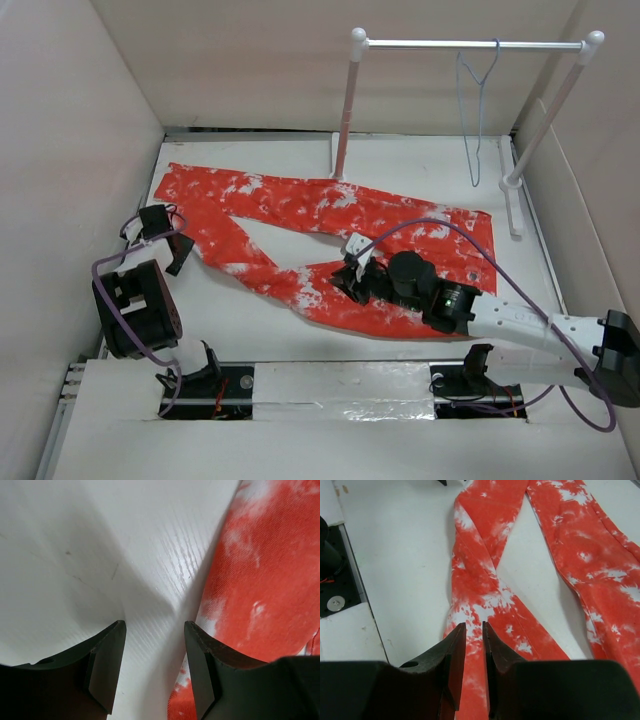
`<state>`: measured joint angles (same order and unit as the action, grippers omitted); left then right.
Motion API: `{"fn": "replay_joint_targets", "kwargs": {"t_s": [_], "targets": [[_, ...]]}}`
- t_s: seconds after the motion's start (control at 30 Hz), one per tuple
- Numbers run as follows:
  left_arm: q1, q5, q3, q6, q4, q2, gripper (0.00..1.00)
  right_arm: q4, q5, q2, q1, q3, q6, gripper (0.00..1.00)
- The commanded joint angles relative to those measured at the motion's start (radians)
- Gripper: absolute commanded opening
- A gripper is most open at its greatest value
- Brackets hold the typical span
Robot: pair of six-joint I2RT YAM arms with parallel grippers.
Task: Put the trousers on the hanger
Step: Flatten out the trousers at the center of the board.
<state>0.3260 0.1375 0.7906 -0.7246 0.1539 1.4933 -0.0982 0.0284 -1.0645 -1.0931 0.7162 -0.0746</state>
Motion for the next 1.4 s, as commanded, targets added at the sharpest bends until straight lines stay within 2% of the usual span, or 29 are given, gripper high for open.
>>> {"fn": "replay_joint_targets", "kwargs": {"t_s": [0.0,0.33,0.43,0.53,0.63,0.67,0.8,0.9,1.07,1.23,1.37], "targets": [[-0.007,-0.053,-0.040,-0.055,-0.114,0.013,0.47,-0.058,0.024,0.035,0.009,-0.020,-0.011,0.26],[-0.007,-0.095,-0.045,-0.068,-0.234,0.067,0.48,-0.086,-0.015,0.009,0.009,-0.026,-0.016,0.26],[-0.007,-0.102,0.001,-0.067,-0.226,0.119,0.48,-0.087,-0.012,-0.009,0.009,-0.021,-0.014,0.26],[-0.007,-0.099,0.033,-0.068,-0.226,0.149,0.41,-0.090,-0.019,-0.020,0.009,-0.017,-0.011,0.26],[-0.007,-0.081,0.052,-0.076,-0.234,0.151,0.14,-0.092,-0.005,-0.028,0.009,-0.017,-0.010,0.26],[-0.007,-0.078,0.056,-0.076,-0.237,0.148,0.00,-0.090,-0.002,-0.031,0.009,-0.015,-0.010,0.26],[-0.007,-0.040,0.091,-0.056,-0.205,0.096,0.00,-0.087,0.007,-0.038,0.009,-0.014,-0.004,0.26],[-0.007,0.005,0.093,-0.045,-0.156,-0.026,0.00,-0.083,0.018,-0.035,0.009,-0.015,-0.001,0.26],[-0.059,0.114,0.102,0.007,-0.009,-0.332,0.00,-0.064,0.035,0.007,0.060,-0.026,0.007,0.26],[-0.059,0.119,0.094,0.077,0.110,-0.615,0.00,-0.046,-0.016,0.083,0.143,-0.054,0.013,0.26],[-0.073,0.097,0.087,0.131,0.235,-0.748,0.00,0.000,-0.067,0.152,0.203,-0.054,0.010,0.28]]}}
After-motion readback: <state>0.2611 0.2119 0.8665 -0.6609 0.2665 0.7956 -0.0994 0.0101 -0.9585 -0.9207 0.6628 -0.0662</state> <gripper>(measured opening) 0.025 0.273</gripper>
